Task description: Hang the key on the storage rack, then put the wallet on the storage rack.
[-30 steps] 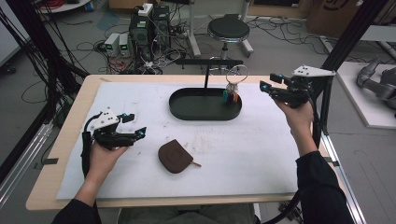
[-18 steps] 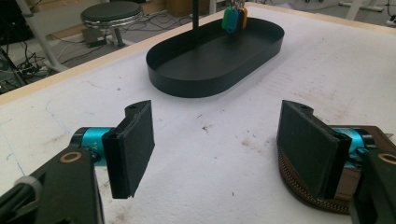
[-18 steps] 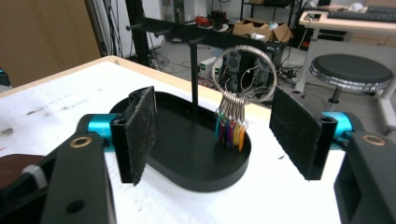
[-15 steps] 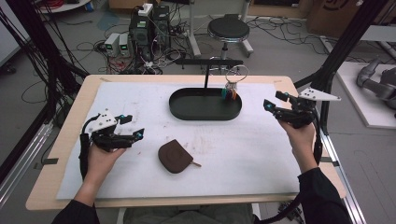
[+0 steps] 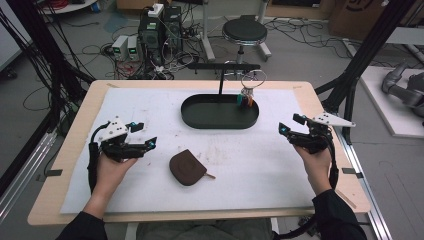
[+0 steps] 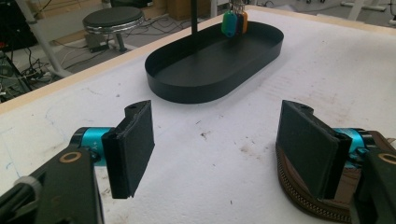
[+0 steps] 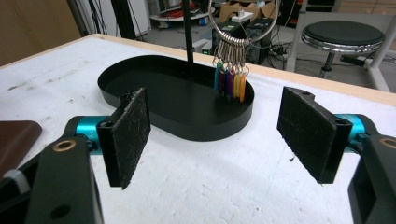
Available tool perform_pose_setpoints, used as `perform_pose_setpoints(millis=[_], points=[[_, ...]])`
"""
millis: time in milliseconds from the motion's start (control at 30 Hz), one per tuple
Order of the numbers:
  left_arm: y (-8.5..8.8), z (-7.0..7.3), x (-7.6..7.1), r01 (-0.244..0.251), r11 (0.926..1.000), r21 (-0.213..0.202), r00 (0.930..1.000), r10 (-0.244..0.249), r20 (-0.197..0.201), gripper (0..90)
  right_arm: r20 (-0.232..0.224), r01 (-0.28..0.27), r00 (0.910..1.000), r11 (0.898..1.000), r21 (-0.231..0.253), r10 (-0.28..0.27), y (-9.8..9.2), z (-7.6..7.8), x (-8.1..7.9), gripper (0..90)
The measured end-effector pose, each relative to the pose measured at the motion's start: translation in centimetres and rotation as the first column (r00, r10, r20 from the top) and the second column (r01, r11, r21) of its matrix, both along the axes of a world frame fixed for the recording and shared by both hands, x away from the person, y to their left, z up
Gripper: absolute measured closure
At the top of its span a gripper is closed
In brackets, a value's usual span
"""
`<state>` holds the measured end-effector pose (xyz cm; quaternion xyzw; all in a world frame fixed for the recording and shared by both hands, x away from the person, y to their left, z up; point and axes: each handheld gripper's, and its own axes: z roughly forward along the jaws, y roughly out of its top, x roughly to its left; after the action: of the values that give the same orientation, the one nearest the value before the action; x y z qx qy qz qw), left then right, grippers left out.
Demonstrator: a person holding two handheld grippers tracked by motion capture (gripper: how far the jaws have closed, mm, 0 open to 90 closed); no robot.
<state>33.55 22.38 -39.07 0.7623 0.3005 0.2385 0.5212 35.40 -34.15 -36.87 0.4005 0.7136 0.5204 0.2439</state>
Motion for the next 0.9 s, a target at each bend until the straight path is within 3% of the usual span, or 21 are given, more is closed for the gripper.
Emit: perform_pose_setpoints(millis=[367, 700, 900], points=[[-0.4, -0.1, 0.1, 0.011, 0.9999, 0.002, 0.9999, -0.011, -0.006, 27.5, -0.002, 0.017, 0.9999, 1.0, -0.016, -0.017, 0.0, -0.4, -0.2, 26.1], [-0.7, -0.3, 0.1, 0.04, 0.9992, 0.0, 0.9984, -0.039, -0.041, 28.8, 0.003, 0.03, 0.9995, 0.998, -0.052, -0.03, 0.1, -0.8, 0.3, 26.5], [-1.2, -0.4, 0.0, 0.059, 0.9978, -0.03, 0.9965, -0.061, -0.057, 31.6, 0.006, 0.036, 0.9993, 0.998, -0.051, -0.036, -0.1, -0.9, 0.2, 26.7]])
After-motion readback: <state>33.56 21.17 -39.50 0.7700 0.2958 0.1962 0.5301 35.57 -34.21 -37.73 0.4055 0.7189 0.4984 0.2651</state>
